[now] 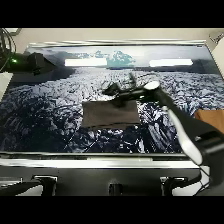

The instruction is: Fold the clothes and pants, and hang the long-sleeved shirts on hangers.

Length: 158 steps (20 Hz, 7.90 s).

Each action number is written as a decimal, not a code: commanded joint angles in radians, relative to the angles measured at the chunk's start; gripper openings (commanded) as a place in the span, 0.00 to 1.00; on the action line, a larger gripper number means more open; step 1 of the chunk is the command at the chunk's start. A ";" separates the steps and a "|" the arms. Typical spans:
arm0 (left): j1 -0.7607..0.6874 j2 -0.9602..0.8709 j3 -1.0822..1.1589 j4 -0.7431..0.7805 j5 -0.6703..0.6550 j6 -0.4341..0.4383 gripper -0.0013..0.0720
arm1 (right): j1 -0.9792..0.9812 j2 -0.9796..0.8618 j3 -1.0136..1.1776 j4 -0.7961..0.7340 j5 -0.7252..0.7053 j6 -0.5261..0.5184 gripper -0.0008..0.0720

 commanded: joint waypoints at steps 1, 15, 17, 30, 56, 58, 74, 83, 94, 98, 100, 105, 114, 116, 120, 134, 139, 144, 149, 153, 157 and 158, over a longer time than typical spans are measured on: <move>0.001 0.002 0.000 0.000 0.001 0.001 0.05 | -0.208 0.074 0.001 -0.430 0.124 0.151 0.88; 0.001 0.002 0.000 0.000 0.000 -0.003 0.05 | -0.221 -0.138 -0.073 -0.261 0.089 -0.087 0.72; 0.001 0.000 0.000 0.000 0.000 -0.003 0.05 | -0.224 -0.138 -0.063 -0.172 0.168 -0.141 0.35; 0.001 0.000 0.000 0.000 0.001 0.000 0.06 | -0.734 0.142 0.316 -0.214 0.386 0.068 0.07; 0.001 0.000 0.000 -0.001 0.001 -0.015 0.06 | -1.345 0.271 0.291 -0.923 0.508 0.426 0.08; 0.001 0.001 0.000 -0.001 0.000 -0.015 0.06 | -1.346 0.290 0.206 -0.986 0.531 0.408 0.08; 0.001 0.001 0.000 -0.002 0.000 -0.017 0.06 | -1.347 0.398 -0.262 -1.233 0.394 0.378 0.08; 0.001 0.001 0.000 -0.002 0.000 -0.023 0.06 | -1.345 0.398 -0.236 -1.247 0.404 0.323 0.95; 0.005 -0.011 0.000 0.000 0.019 0.016 0.06 | -1.225 0.408 0.121 -0.917 0.404 0.254 0.96; 0.008 -0.012 0.000 -0.001 0.019 0.015 0.06 | -1.228 0.408 0.121 -0.906 0.399 0.254 0.96; 0.007 -0.012 0.000 -0.001 0.019 0.016 0.06 | -1.228 0.408 0.121 -0.906 0.399 0.254 0.96; 0.007 -0.012 0.000 -0.001 0.019 0.016 0.06 | -1.228 0.408 0.121 -0.906 0.399 0.254 0.96; 0.007 -0.012 0.000 -0.001 0.019 0.016 0.06 | -1.228 0.408 0.121 -0.906 0.399 0.254 0.96; 0.007 -0.012 0.000 -0.001 0.019 0.016 0.06 | -1.228 0.408 0.121 -0.906 0.399 0.254 0.96; 0.007 -0.012 0.000 -0.001 0.019 0.016 0.06 | -1.223 0.407 0.121 -0.756 0.323 0.402 0.93; 0.005 -0.020 0.000 -0.001 0.228 0.015 0.06 | -0.021 0.107 0.121 -1.097 0.442 0.347 0.93; 0.005 -0.024 0.000 0.013 0.304 0.060 0.06 | -0.031 0.127 0.121 -1.118 0.489 0.311 0.93; 0.001 -0.079 0.000 0.413 -0.179 0.015 0.06 | -0.030 0.149 0.121 -1.207 0.515 0.311 0.93; -0.009 -0.185 0.000 0.448 -0.229 0.000 1.00 | -0.030 0.162 0.121 -1.197 0.392 0.371 0.98; -0.089 -0.267 0.000 0.669 -0.215 -0.057 0.99 | -0.030 0.162 0.121 -1.196 0.304 0.454 0.98; -0.159 -0.246 -0.045 0.731 -0.076 -0.161 0.99 | -0.030 0.163 0.121 -1.199 0.306 0.456 0.95; -0.161 -0.241 -0.086 0.695 -0.062 -0.167 0.99 | -0.030 0.167 0.121 -1.199 0.320 0.439 0.95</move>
